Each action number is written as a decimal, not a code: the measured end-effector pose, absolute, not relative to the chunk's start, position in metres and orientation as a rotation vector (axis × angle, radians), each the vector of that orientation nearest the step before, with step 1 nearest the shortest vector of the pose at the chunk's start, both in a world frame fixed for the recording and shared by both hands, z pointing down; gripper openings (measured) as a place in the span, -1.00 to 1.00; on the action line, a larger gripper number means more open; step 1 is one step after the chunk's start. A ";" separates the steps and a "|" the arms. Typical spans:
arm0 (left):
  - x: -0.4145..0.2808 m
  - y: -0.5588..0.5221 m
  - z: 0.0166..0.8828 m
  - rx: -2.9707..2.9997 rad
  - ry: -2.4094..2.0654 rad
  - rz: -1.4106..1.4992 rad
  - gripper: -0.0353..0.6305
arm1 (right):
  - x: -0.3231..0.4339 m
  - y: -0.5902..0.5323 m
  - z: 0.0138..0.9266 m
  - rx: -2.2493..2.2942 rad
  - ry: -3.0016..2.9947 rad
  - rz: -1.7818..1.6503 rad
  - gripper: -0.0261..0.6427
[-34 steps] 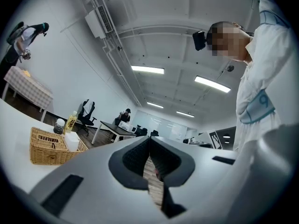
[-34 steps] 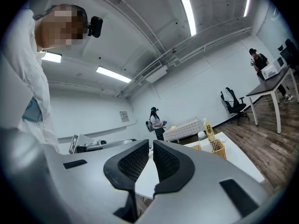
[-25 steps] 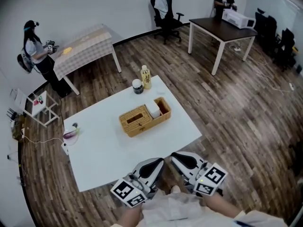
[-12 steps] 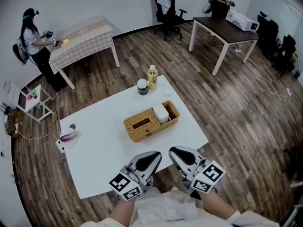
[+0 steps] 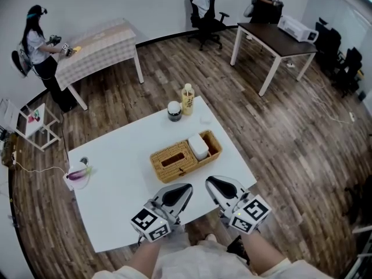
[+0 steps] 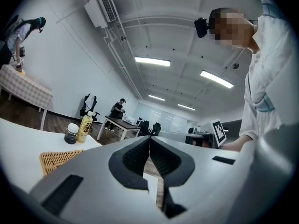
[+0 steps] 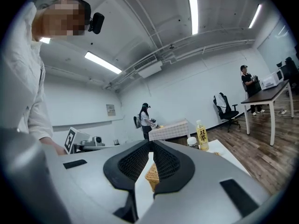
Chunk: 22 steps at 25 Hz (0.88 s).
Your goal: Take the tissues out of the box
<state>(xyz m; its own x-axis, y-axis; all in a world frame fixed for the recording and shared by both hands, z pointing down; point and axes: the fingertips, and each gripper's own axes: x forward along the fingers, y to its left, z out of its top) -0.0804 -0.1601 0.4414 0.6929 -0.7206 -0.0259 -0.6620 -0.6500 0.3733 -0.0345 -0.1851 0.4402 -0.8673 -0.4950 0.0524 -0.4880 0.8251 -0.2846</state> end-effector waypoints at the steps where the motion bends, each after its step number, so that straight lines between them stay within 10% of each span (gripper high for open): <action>1: -0.082 -0.163 0.444 2.561 -1.092 -0.247 -0.88 | -0.036 -0.188 0.444 -0.805 2.987 -0.453 -0.82; 14: -0.087 -0.192 0.460 2.566 -1.087 -0.251 -0.88 | -0.050 -0.213 0.476 -0.857 3.059 -0.420 -0.80; 22: -0.090 -0.206 0.470 2.626 -1.092 -0.180 -0.88 | -0.053 -0.234 0.485 -0.899 3.051 -0.398 -0.47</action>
